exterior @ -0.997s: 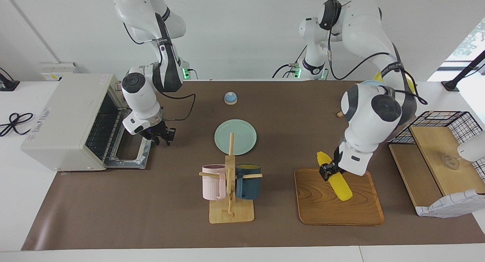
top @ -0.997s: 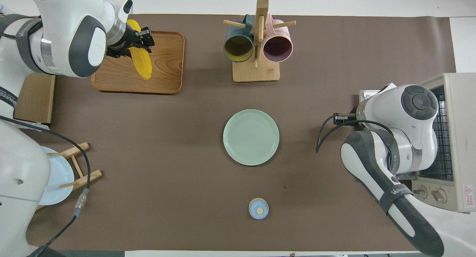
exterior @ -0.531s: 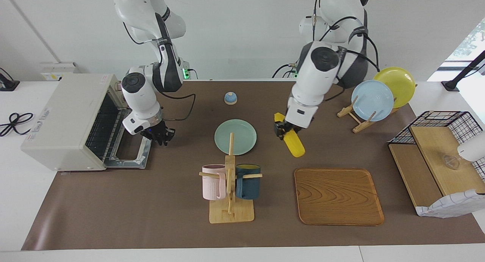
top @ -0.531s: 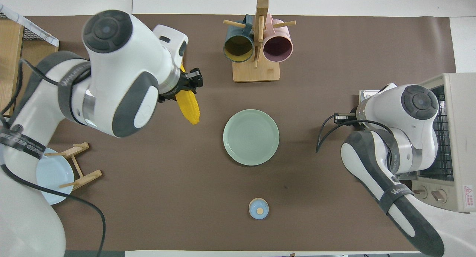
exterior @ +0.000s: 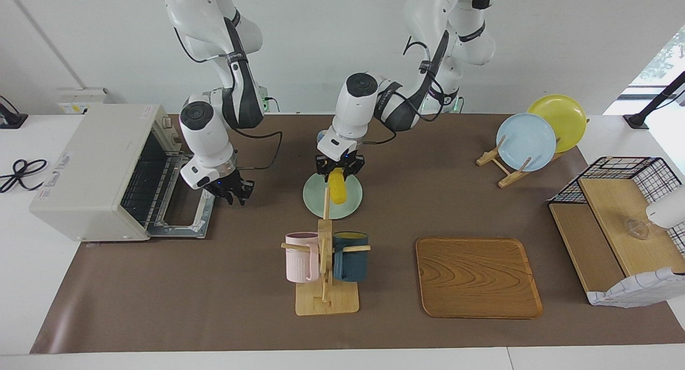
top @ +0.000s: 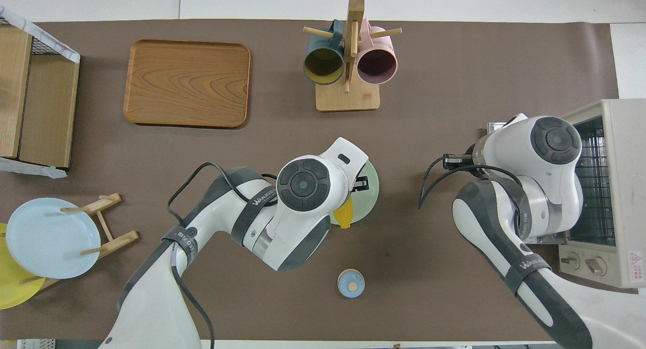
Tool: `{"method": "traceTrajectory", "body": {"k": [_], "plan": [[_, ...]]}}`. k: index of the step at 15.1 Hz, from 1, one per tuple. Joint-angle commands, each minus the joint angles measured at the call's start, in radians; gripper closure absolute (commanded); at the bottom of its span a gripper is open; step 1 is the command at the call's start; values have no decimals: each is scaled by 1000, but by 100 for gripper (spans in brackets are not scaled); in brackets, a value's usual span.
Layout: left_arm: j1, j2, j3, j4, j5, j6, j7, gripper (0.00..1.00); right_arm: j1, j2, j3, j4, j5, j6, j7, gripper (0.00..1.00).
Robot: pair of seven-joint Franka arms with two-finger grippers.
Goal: Put corn in oven
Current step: 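Carry the corn with the left gripper onto the green plate, then grasp the corn with the right gripper while the left gripper withdraws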
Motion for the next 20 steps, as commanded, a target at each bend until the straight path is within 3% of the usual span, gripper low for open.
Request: {"method": "traceTrajectory", "body": {"k": [1, 3, 6, 7, 8, 9, 12, 14, 16, 20], "plan": [[-31, 29, 21, 2, -12, 57, 36, 100, 9, -3, -3, 6, 21, -9, 13, 43], [-27, 36, 21, 3, -13, 63, 56, 100, 9, -3, -3, 6, 21, -9, 14, 33], [-28, 45, 21, -1, -13, 74, 59, 100, 9, -3, -3, 6, 21, -9, 14, 32], [-25, 45, 21, -1, -13, 71, 59, 95, 9, -3, -3, 6, 21, -9, 14, 32], [-27, 43, 21, -1, -13, 66, 58, 23, 9, -3, -3, 6, 21, -9, 14, 32], [-27, 43, 21, -1, -13, 58, 58, 0, 10, -3, -3, 6, 21, -9, 13, 32], [5, 16, 21, 3, -13, -3, 64, 0, 15, -2, -3, 22, 20, -14, 13, 15], [53, -50, 20, 8, -19, -98, 88, 0, 47, 6, -3, 74, 21, -72, 39, 0], [109, -122, 20, 8, -21, -193, 93, 0, 142, 43, -3, 199, 18, -158, 194, 0], [257, -181, 28, 103, -21, -397, 168, 0, 268, 63, -3, 285, 18, -179, 353, 0]]}}
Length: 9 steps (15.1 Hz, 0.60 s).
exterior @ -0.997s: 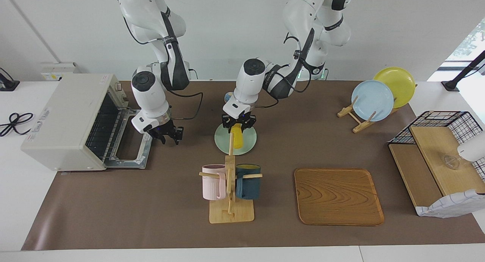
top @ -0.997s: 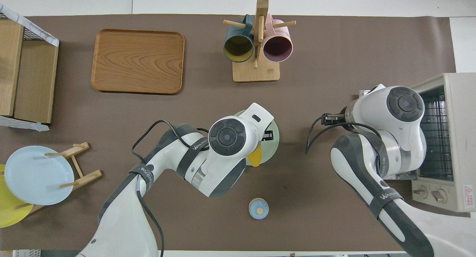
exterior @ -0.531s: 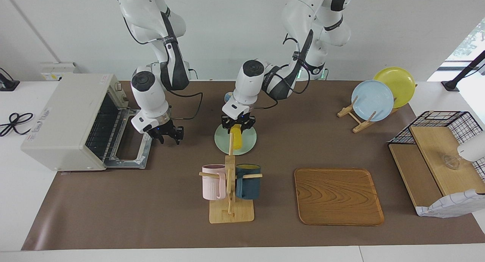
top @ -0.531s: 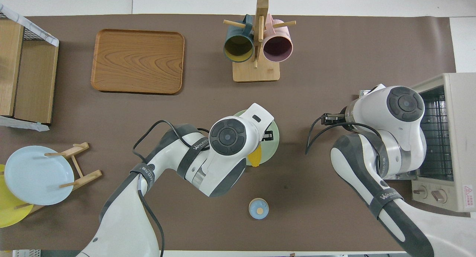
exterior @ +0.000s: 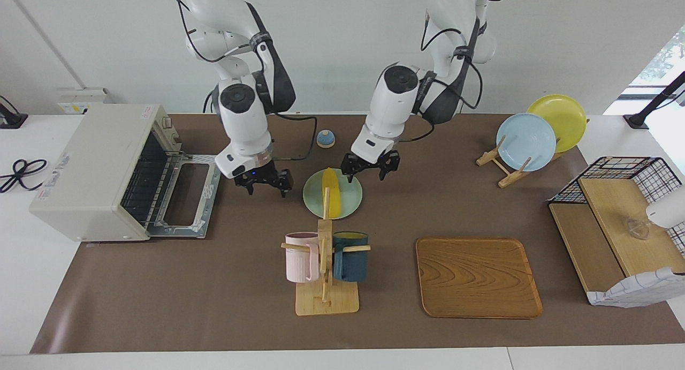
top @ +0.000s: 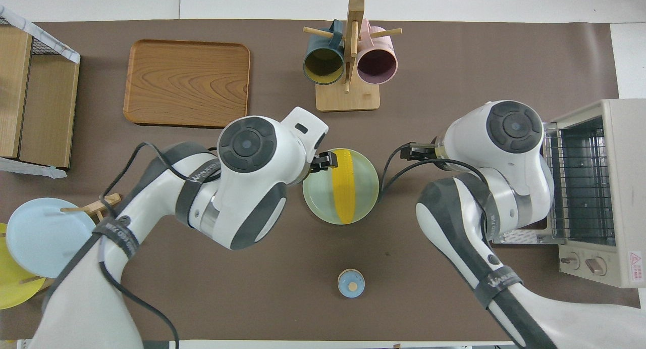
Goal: Put corn in oven
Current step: 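Grasp the corn with the right gripper while the left gripper withdraws, then lift the corn with the right gripper toward the oven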
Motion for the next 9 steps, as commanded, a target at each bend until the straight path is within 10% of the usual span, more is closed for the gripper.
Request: {"method": "traceTrajectory", "body": {"k": [1, 4, 9], "plan": [[109, -27, 0, 71, -19, -147, 108, 0, 82, 92, -7, 143, 13, -55, 87, 0], [238, -74, 2, 86, -15, -223, 269, 0, 211, 347, -7, 488, -16, -201, 275, 0], [350, -151, 2, 86, 37, -339, 412, 0, 308, 370, -5, 410, -10, -29, 380, 0]]}}
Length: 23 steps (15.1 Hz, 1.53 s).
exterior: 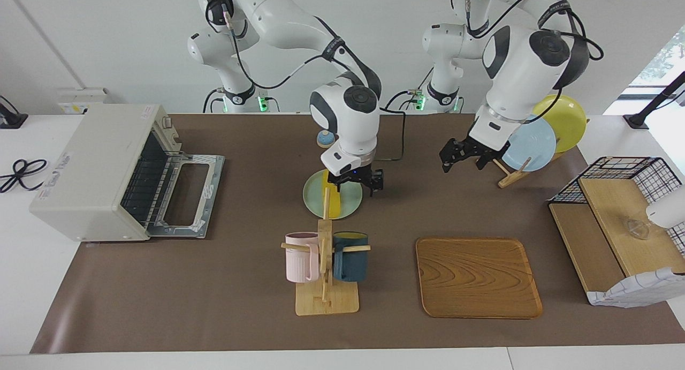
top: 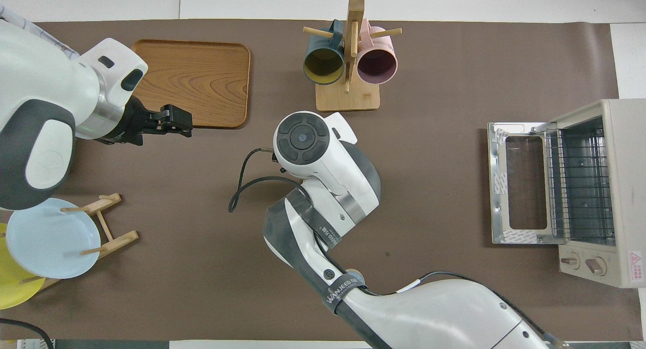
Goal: Put corn in oven
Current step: 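Lift the corn with the right gripper toward the oven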
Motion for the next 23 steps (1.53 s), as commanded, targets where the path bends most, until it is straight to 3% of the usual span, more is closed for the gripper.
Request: {"method": "traceTrajectory", "body": {"k": [1, 2, 4, 6, 8, 9, 10, 12, 14, 17, 20, 23], "plan": [[28, -57, -10, -7, 61, -76, 40, 0, 25, -3, -5, -60, -4, 77, 13, 0], [29, -74, -10, -7, 72, -99, 43, 0, 23, -12, -5, -106, -6, 109, -2, 3], [51, -99, -9, -6, 72, -133, 76, 0, 28, -32, -5, -187, -4, 200, -5, 24], [56, -128, -9, -7, 72, -165, 78, 0, 35, -44, -3, -221, -4, 205, -5, 36], [66, -148, -9, -4, 72, -201, 81, 0, 37, -59, -1, -267, -3, 214, -5, 61], [65, -151, -10, 0, 72, -219, 81, 0, 37, -61, 2, -275, -1, 209, -4, 84], [59, -158, -9, 8, 72, -247, 81, 0, 35, -63, 2, -267, -1, 188, -5, 100], [54, -149, -12, 49, 73, -323, 81, 0, 25, -60, 2, -205, -7, 74, -8, 100], [53, -104, -13, 158, 72, -404, 81, 0, 8, -53, -1, -91, -39, -100, -51, 100], [49, -65, -12, 251, 63, -423, 80, 0, -33, -55, -5, 32, -134, -316, -121, 100], [45, -79, -12, 185, 64, -336, 80, 0, -151, -136, -8, -20, -142, -418, -137, 100], [40, -79, -12, 159, 64, -307, 81, 0, -277, -242, -8, -136, -168, -443, -161, 100]]}}
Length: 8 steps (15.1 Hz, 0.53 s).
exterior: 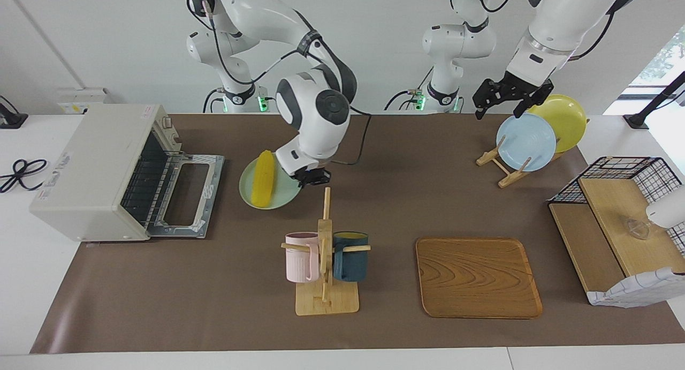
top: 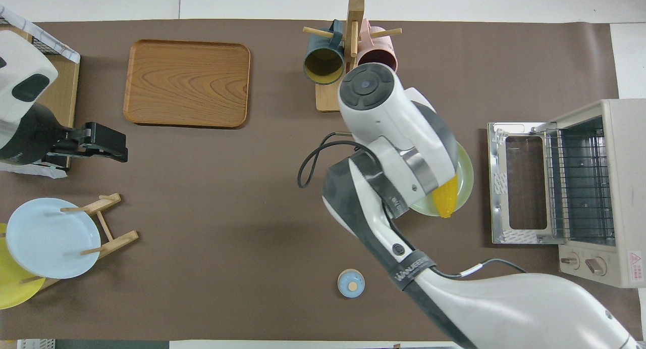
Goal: Put corn in oven
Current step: 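Insert the corn into the open oven with the right gripper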
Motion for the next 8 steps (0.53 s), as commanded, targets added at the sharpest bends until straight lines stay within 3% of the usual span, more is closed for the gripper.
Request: {"method": "traceTrajectory", "body": {"k": [1, 4, 8], "plan": [[-11, -6, 4, -45, 10, 51, 11, 0, -114, -142, 15, -176, -29, 1, -74, 100], [-14, 2, 6, -44, 19, 59, 12, 0, -242, -267, 15, -311, -31, 17, -236, 100], [-14, 2, 4, -41, 33, 60, 15, 0, -393, -298, 15, -334, -31, 14, -430, 100]]}}
